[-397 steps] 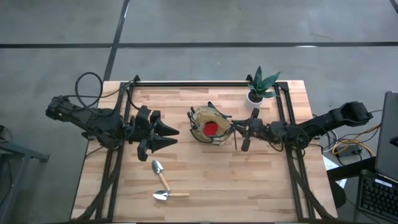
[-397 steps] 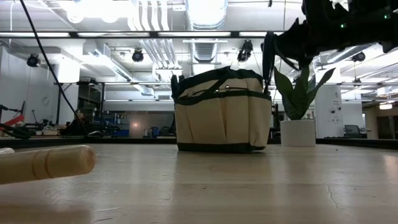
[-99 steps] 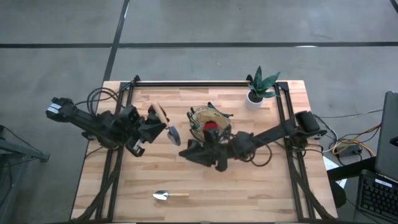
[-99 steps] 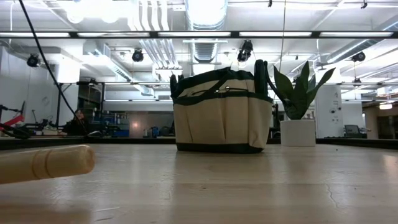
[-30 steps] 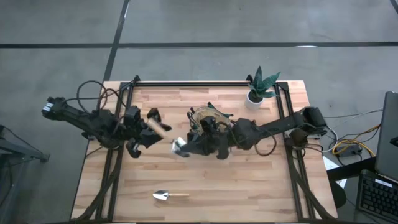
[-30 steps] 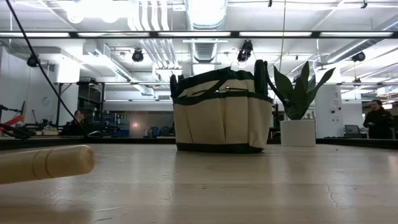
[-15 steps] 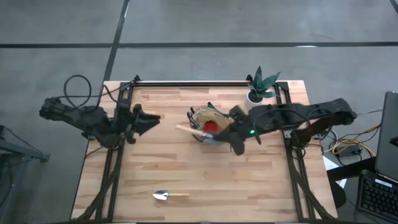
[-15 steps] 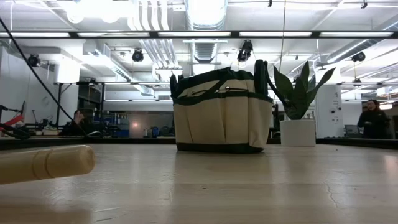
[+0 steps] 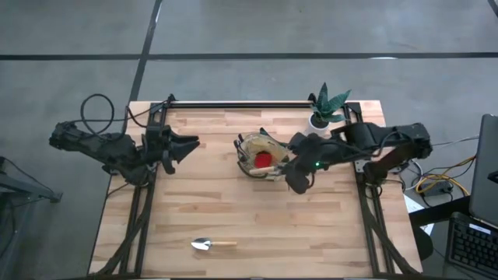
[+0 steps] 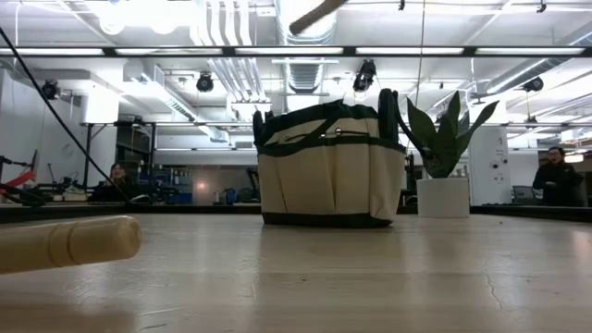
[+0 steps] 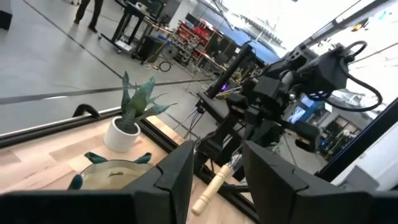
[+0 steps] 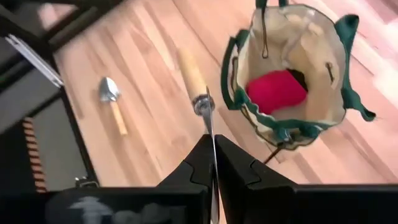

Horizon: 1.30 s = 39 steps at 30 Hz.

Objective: Pick & Place Garden tools in Gardening bag
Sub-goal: Put the top trowel into the front bag pocket

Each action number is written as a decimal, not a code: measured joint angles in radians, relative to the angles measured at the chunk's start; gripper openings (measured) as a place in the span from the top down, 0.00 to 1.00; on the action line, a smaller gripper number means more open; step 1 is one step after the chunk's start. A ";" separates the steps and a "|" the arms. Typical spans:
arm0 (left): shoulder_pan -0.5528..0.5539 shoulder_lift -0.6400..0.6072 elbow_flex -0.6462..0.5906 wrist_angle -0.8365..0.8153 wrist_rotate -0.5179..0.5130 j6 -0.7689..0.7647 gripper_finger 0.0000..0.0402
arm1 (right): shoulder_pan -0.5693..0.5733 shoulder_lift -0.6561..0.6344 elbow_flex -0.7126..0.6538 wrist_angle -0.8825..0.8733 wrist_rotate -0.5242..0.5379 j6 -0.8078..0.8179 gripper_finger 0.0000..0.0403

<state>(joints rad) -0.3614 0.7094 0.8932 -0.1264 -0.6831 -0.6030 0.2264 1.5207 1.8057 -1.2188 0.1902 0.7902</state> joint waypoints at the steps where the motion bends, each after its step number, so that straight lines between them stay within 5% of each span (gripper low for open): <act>1: 0.000 -0.001 0.000 -0.008 0.000 0.003 0.65 | 0.000 0.024 0.029 -0.027 0.000 0.005 0.98; 16: 0.000 0.009 0.000 -0.082 0.067 0.003 0.65 | -0.008 0.531 0.552 -0.341 0.093 -0.032 0.98; 39: -0.002 0.016 -0.031 -0.119 0.133 -0.042 0.65 | -0.016 0.559 0.546 -0.340 0.363 -0.189 0.98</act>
<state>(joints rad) -0.3630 0.7258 0.8619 -0.2458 -0.5503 -0.6449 0.2108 2.0793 2.3520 -1.5588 0.5533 0.6008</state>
